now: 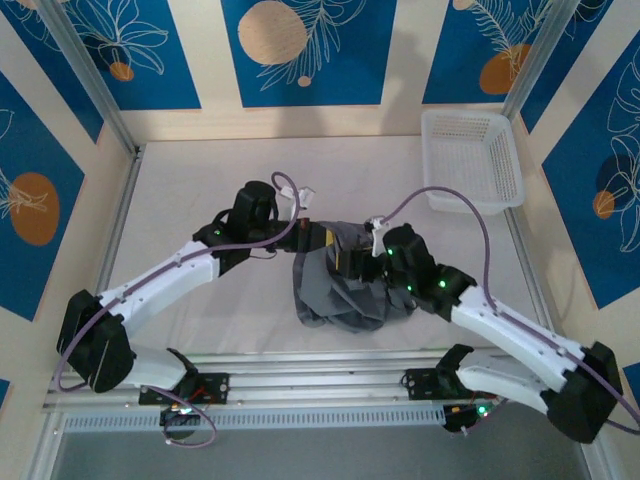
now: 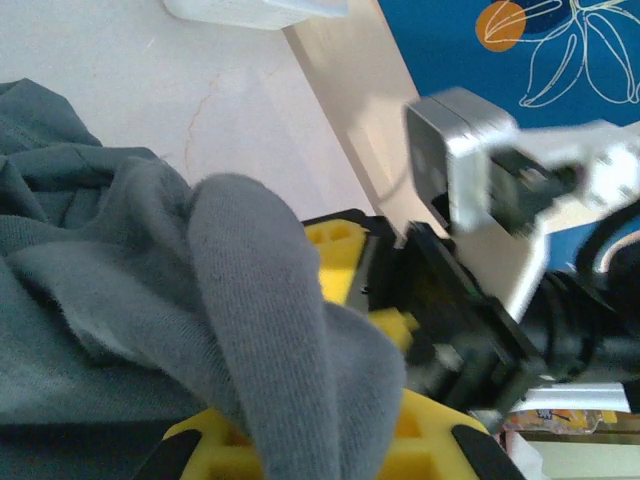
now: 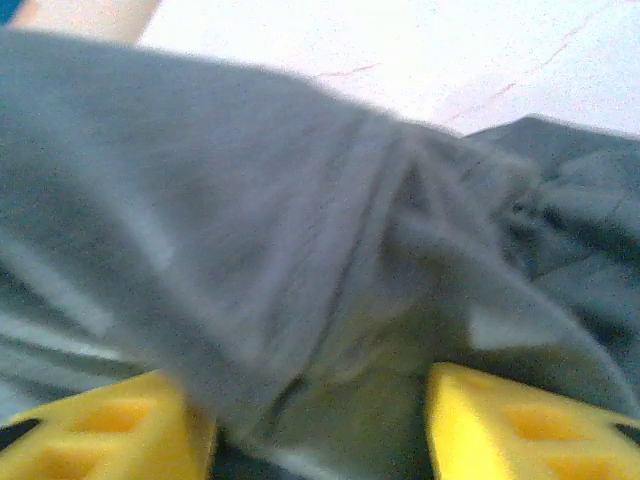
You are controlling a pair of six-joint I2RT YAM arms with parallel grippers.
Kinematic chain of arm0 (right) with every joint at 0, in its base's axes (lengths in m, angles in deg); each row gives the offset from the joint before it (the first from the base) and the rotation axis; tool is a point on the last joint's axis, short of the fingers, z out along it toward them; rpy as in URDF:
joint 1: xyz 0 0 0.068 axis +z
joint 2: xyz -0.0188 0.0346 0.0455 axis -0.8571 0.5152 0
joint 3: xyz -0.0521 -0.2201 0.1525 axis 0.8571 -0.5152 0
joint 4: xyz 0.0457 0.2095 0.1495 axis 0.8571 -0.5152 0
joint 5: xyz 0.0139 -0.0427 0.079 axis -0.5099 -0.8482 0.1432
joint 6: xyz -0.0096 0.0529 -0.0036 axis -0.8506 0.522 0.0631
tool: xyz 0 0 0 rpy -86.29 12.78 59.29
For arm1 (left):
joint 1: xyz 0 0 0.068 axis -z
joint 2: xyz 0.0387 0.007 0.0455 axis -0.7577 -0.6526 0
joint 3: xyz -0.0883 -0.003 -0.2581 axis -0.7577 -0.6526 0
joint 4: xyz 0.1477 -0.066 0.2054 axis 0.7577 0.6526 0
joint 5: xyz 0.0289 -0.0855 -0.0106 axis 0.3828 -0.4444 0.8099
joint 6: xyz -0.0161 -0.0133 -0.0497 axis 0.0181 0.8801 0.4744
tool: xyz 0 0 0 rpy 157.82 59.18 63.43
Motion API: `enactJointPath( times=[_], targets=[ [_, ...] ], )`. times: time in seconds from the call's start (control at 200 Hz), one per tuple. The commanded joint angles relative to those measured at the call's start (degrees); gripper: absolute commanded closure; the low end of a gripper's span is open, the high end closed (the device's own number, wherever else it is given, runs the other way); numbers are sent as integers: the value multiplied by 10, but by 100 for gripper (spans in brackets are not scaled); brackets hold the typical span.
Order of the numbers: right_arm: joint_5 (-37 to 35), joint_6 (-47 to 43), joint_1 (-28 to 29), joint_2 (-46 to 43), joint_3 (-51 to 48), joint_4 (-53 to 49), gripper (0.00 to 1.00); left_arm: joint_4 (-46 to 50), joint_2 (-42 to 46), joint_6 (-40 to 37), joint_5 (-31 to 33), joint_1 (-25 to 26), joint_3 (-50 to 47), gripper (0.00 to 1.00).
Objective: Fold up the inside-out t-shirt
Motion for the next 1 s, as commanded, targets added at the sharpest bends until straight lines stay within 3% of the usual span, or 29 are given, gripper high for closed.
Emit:
enactJointPath(
  times=[0.0, 0.065, 0.18, 0.28, 0.365, 0.46, 0.545, 0.61, 0.695, 0.855, 0.995],
  targets=[
    [21, -42, -19, -5, 3, 45, 81, 28, 18, -18, 14, -10, 18, 100],
    [84, -41, -45, -25, -2, 53, 100, 45, 29, -32, 16, -20, 16, 100],
    [202, -43, -55, -69, -4, 47, 100, 81, 31, -69, 26, -45, 17, 100],
    [341, -15, -57, -101, 1, 52, 100, 127, 5, -138, 93, -67, 19, 100],
    [396, 42, -61, -116, 2, 75, 100, 112, -36, -180, 124, -82, 9, 94],
    [422, 114, -75, -120, -9, 139, 100, 30, -81, -160, 50, -95, -9, 91],
    [432, 143, -95, -112, -16, 173, 100, -29, -92, -132, -1, -96, -19, 71],
    [425, 144, -112, -103, -15, 163, 100, -20, -70, -140, 2, -96, -23, 59],
    [407, 151, -135, -92, -14, 142, 100, 26, -10, -172, 40, -96, -39, 53],
    [416, 164, -162, -83, -28, 159, 100, 60, 129, -209, 93, -87, -112, 53],
    [434, 169, -163, -66, -19, 161, 100, 23, 186, -237, 68, -34, -154, 69]
  ],
)
